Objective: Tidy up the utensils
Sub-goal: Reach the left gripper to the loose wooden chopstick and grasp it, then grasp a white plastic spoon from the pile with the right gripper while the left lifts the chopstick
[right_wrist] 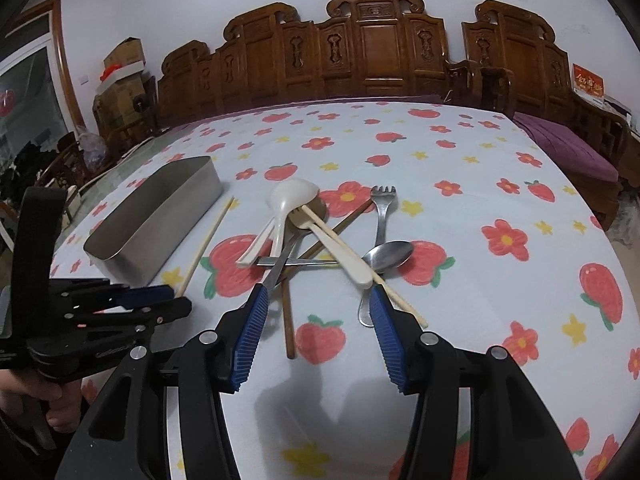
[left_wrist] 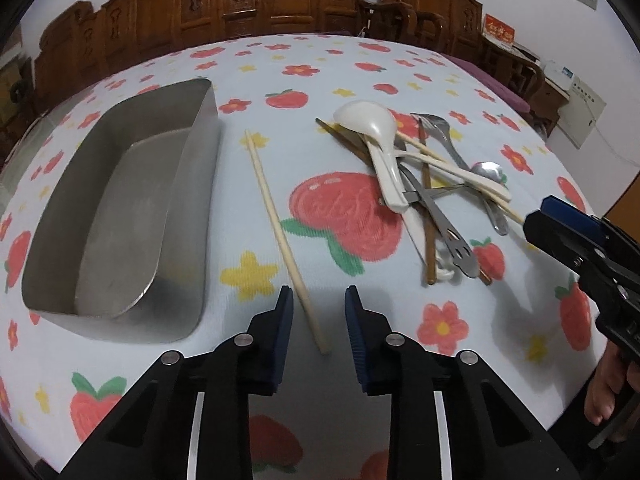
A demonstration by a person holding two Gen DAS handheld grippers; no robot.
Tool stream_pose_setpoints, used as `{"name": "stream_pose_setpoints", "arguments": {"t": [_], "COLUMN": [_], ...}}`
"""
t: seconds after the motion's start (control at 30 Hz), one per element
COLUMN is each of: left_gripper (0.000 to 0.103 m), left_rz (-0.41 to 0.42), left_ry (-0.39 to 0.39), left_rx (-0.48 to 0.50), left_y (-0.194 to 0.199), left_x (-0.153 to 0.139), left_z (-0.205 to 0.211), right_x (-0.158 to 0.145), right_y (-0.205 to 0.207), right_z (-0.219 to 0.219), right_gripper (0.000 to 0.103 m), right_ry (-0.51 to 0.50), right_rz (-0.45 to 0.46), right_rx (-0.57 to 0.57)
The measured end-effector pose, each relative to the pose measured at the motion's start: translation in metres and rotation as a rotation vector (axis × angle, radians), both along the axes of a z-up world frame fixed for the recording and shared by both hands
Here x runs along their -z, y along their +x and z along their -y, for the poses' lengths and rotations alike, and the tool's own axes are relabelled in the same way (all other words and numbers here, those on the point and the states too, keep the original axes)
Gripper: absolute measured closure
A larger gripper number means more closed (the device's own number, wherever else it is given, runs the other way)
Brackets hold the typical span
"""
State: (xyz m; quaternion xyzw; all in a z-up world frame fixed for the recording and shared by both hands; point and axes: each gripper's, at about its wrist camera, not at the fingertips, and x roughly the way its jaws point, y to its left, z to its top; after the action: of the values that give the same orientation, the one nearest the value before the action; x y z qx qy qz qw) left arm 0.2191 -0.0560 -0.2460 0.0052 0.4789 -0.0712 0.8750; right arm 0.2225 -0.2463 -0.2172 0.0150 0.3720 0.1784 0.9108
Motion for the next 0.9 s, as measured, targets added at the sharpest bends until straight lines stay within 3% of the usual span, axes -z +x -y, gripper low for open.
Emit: {"name": "stream_pose_setpoints", "arguments": {"t": [0.13,0.2,0.5,0.9], "left_gripper": [0.096,0.099,0.099,0.099], "left_rz": [0.001,-0.004,0.033,0.094], "left_ry": [0.017,-0.002,-0.035,-0.097], "left_rx": [-0.023,-0.015,0.011,0.006], "left_y": [0.004,0.003,-0.014,-0.025], "left_x": [0.001,0.001,-0.018,-0.048], "left_z": [-0.002,-0.006,-0.014,-0.04], "right_x": [0.0,0.001,-0.005,-0.006], "right_y": [-0.001,-0.002,0.008,0.042], "right_z": [-0.002,-0.003,-0.012,-0.051], "right_gripper": [0.048,0.048,0.048,0.06], "right_ry": [-0.004,-0.009,-0.018,-0.013], "right_rz": [0.004,0.003,0.003,-0.054], "right_rx": [-0.009,-0.014,-0.038,-0.08]}}
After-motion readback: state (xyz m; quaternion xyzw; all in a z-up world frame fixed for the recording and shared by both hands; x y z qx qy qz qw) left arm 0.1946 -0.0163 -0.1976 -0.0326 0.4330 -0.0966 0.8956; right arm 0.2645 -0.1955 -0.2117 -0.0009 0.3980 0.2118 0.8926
